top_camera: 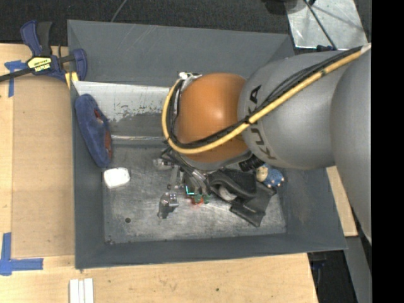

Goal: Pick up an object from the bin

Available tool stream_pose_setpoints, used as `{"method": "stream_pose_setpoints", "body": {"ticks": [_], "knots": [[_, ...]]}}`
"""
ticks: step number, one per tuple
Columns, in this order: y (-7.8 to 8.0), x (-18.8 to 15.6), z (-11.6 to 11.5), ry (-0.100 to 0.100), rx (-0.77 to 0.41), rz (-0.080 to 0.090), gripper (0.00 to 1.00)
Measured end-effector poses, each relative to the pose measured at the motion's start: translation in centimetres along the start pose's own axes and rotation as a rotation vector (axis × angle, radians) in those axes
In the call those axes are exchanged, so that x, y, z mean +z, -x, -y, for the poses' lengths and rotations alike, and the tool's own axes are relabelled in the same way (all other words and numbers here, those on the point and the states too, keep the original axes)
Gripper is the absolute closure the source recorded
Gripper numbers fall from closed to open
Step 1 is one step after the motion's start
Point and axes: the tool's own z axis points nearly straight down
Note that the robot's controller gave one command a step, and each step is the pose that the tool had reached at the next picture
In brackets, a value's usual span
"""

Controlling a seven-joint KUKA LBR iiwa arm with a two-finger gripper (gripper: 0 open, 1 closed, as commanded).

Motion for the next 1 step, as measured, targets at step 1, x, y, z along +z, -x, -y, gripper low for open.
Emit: {"method": "stream_pose_setpoints", "body": {"ticks": [1], "knots": [[3.11,3.99,-8.48,0.005,0.035,0.008,0.0]]}}
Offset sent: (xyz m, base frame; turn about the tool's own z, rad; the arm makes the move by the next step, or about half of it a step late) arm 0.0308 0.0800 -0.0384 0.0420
